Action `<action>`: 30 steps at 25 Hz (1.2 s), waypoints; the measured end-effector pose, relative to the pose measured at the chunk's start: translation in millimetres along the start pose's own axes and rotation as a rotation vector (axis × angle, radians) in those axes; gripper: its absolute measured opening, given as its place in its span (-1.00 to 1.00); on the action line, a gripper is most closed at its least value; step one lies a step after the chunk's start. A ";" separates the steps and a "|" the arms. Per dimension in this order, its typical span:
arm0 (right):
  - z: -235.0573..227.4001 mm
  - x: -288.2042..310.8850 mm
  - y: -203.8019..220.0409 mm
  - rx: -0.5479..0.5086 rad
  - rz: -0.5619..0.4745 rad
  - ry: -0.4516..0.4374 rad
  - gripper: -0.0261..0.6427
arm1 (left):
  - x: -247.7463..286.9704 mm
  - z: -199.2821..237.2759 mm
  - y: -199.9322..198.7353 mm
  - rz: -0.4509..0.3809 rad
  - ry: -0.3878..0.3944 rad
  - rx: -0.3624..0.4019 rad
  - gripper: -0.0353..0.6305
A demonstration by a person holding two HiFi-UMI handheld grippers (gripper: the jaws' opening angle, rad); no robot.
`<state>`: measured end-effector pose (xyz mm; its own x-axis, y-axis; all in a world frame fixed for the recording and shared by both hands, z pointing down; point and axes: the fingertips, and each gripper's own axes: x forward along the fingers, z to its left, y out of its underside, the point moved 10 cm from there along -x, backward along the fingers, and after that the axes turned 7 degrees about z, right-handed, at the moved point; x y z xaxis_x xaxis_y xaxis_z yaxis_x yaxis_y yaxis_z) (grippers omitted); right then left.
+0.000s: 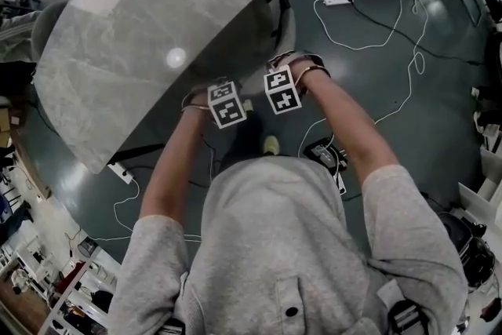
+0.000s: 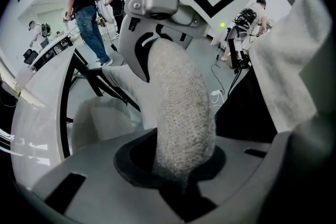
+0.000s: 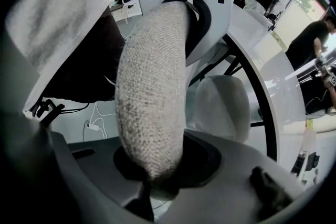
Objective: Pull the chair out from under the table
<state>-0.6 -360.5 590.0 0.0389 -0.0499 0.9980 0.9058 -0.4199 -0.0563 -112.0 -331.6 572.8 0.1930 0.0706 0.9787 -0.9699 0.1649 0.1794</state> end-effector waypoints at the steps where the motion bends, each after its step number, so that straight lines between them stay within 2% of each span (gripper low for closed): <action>1: 5.2 -0.4 0.1 0.003 -0.001 -0.003 -0.64 | 0.7 -4.6 -1.4 0.001 0.001 0.002 -0.59; 8: 36.7 -4.4 -12.7 0.025 -0.004 -0.010 -0.64 | 0.8 -35.1 2.6 0.015 0.012 0.029 -0.59; 17: 81.6 -9.6 -17.6 0.008 0.003 -0.038 -0.64 | 3.1 -80.6 -5.5 0.014 0.025 0.029 -0.58; 30: 131.6 -12.4 -25.2 0.020 0.004 -0.029 -0.64 | 8.8 -129.9 -11.3 0.020 0.026 0.027 -0.58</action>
<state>31.6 -230.1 582.8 0.0545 -0.0256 0.9982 0.9139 -0.4014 -0.0602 -80.0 -205.0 566.3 0.1771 0.0988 0.9792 -0.9772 0.1363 0.1630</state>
